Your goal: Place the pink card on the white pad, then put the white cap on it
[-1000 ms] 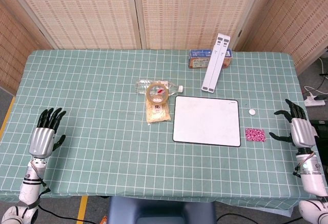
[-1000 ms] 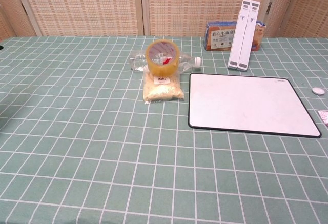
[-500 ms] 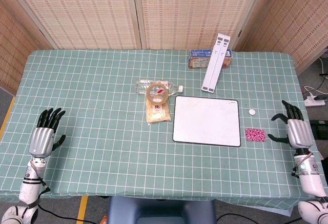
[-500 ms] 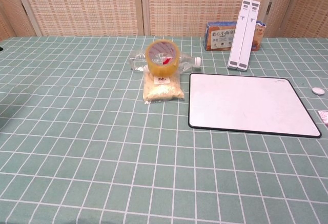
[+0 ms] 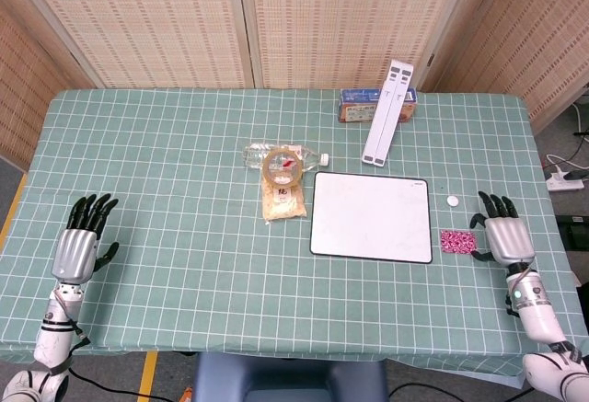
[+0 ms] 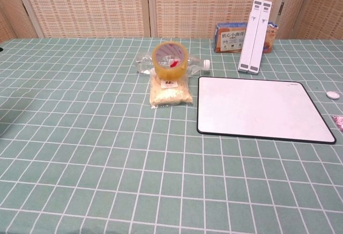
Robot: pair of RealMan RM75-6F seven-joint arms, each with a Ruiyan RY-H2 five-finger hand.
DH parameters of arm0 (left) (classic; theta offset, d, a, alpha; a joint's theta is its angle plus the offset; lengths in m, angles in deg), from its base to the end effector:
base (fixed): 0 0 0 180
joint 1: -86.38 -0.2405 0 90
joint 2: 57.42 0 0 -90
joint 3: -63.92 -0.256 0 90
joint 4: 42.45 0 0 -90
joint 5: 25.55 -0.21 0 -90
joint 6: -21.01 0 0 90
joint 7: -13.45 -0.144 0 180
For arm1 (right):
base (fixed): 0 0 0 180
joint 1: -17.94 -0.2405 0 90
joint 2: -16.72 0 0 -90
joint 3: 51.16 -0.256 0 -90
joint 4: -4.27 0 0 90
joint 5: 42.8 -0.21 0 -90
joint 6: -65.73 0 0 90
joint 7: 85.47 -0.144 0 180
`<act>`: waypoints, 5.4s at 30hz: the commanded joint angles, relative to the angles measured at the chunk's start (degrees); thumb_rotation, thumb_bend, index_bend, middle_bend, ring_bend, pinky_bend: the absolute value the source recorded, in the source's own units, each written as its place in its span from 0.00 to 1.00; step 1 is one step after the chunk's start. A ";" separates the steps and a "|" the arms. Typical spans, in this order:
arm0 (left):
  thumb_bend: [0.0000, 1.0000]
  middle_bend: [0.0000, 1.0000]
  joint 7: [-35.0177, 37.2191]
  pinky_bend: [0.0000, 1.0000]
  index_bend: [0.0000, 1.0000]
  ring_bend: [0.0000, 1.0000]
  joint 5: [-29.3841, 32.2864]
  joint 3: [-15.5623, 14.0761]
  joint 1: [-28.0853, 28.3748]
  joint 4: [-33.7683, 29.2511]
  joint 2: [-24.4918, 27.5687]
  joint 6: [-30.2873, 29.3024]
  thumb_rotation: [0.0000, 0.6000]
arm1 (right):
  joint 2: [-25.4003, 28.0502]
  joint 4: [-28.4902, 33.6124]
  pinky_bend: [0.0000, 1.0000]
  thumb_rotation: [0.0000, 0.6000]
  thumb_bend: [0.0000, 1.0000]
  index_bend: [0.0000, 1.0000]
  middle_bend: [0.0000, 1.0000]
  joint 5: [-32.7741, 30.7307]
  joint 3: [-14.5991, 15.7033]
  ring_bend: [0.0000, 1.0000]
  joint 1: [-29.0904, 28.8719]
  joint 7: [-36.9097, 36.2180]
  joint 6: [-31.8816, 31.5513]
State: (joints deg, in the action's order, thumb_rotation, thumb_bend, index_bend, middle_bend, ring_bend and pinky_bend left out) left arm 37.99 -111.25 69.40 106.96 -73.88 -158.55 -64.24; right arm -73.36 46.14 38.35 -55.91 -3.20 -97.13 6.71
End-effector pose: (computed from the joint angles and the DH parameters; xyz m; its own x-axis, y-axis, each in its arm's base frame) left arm -0.3439 0.2922 0.0628 0.3467 -0.1682 0.9228 0.9105 -0.1762 -0.3742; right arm -0.3986 -0.3001 0.0750 0.5545 -0.2165 0.8035 -0.8224 0.0055 0.5690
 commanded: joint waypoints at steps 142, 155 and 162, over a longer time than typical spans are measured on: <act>0.23 0.07 3.13 0.00 0.13 0.00 1.14 0.83 0.30 -0.78 0.83 2.31 1.00 | -2.85 -8.03 0.00 1.00 0.21 0.45 0.00 -18.05 -4.80 0.00 -17.54 8.68 26.20; 0.23 0.07 3.40 0.00 0.13 0.00 1.00 0.70 0.22 -0.62 0.72 2.23 1.00 | -3.22 -9.86 0.00 1.00 0.37 0.40 0.00 -15.69 -5.47 0.00 -17.58 6.60 26.83; 0.23 0.07 3.87 0.00 0.13 0.00 1.02 0.69 0.25 -0.73 0.77 2.47 1.00 | -3.41 -10.06 0.00 1.00 0.40 0.38 0.00 -15.24 -5.52 0.00 -17.66 6.86 28.15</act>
State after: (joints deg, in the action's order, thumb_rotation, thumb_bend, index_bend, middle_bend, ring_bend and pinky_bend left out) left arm 41.77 -110.23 70.10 107.22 -74.55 -157.79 -61.81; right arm -76.73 36.13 23.11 -61.41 -20.85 -90.35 34.75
